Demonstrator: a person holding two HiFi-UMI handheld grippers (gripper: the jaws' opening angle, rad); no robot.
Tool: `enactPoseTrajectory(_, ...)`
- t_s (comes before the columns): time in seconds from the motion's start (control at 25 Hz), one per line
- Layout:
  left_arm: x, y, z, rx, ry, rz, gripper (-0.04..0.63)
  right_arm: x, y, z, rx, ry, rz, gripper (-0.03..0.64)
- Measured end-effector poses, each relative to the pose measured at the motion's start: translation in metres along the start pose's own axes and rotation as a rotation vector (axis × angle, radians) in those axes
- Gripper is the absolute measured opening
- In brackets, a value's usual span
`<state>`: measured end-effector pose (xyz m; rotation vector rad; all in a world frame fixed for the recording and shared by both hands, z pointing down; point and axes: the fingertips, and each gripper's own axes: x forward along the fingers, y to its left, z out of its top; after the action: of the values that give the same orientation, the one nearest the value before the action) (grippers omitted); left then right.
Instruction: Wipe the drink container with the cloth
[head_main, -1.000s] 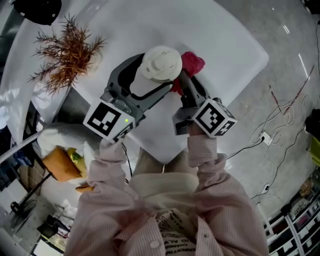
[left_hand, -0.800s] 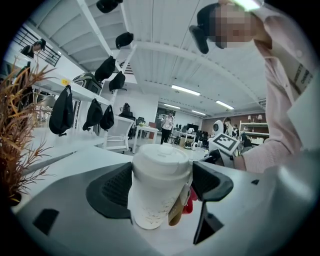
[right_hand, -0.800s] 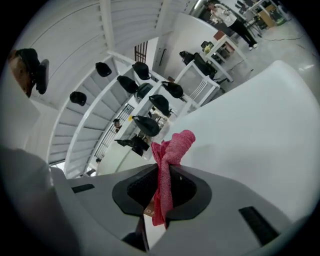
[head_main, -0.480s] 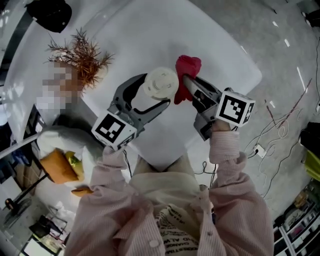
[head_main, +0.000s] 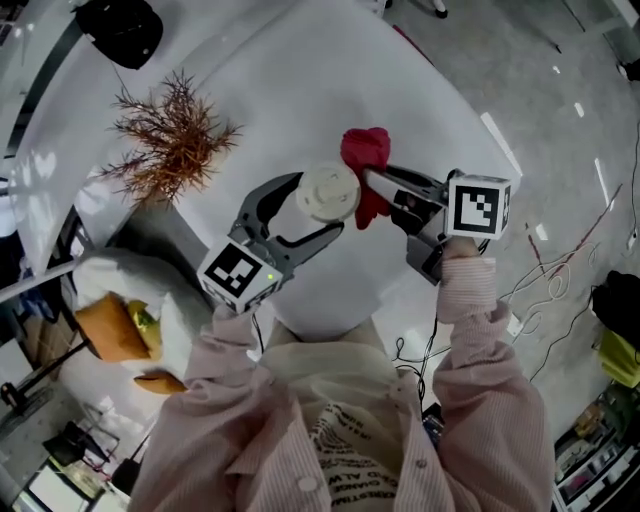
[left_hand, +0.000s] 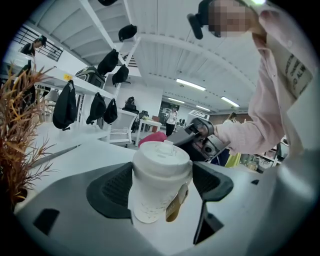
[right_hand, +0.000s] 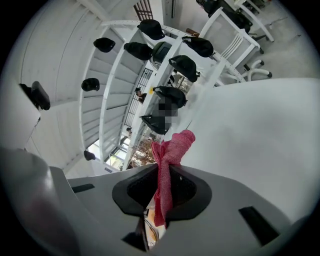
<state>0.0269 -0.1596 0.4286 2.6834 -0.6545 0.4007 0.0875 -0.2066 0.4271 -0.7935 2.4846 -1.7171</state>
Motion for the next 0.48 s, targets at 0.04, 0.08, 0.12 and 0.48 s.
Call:
enactPoseTrajectory(0.04,0.0,0.0,0.0,-0.002,-0.001,0.0,0.374,0.001,-0.001,0.0,0.005,0.013,0.01,0.044)
enactPoseTrajectory(0.08,0.0,0.0,0.0,-0.005,-0.001,0.0,0.374,0.002,-0.001,0.0,0.013,0.023,0.021,0.044)
enactPoseTrajectory(0.12,0.0,0.0,0.0,-0.007,-0.002,0.0,0.374,0.003,-0.002,0.0,0.023,0.033,0.035,0.044)
enactPoseTrajectory(0.48,0.0,0.001,0.0,-0.025,-0.004,0.0,0.374,0.016,-0.01,0.0,0.084,0.142,0.155,0.044)
